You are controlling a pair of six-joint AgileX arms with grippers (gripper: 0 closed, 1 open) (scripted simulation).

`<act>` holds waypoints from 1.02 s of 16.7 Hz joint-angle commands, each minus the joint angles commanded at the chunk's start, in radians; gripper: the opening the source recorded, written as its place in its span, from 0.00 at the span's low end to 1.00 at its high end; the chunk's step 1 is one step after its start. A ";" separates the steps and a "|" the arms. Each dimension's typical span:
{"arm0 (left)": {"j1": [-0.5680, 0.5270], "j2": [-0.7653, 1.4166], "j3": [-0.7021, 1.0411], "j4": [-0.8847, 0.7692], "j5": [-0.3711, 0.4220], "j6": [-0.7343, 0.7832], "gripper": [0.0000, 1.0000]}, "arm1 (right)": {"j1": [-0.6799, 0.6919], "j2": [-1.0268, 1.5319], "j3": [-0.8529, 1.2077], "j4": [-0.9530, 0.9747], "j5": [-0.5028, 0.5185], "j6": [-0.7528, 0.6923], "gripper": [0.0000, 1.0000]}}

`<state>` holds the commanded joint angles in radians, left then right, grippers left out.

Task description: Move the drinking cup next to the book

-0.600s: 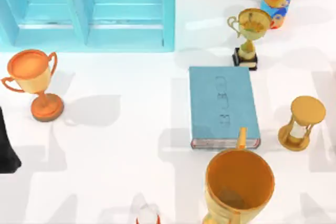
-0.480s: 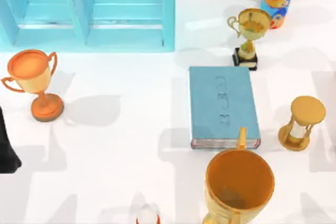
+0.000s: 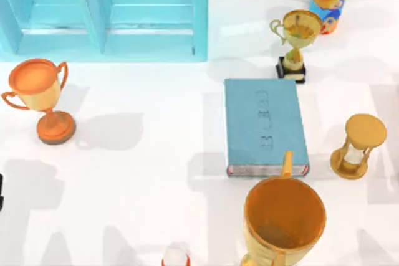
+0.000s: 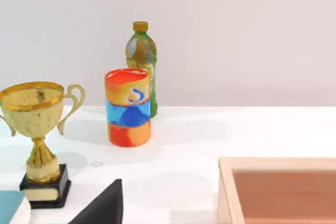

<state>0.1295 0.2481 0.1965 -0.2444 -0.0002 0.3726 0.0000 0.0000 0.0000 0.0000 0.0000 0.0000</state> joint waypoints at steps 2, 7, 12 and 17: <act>0.058 0.111 0.088 -0.110 0.000 0.187 1.00 | 0.000 0.000 0.000 0.000 0.000 0.000 1.00; 0.221 0.424 0.336 -0.417 0.000 0.740 1.00 | 0.000 0.000 0.000 0.000 0.000 0.000 1.00; 0.380 0.729 0.577 -0.718 -0.001 1.299 1.00 | 0.000 0.000 0.000 0.000 0.000 0.000 1.00; 0.502 0.962 0.762 -0.948 -0.001 1.723 1.00 | 0.000 0.000 0.000 0.000 0.000 0.000 1.00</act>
<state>0.6318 1.2104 0.9585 -1.1922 -0.0010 2.0960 0.0000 0.0000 0.0000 0.0000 0.0000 0.0000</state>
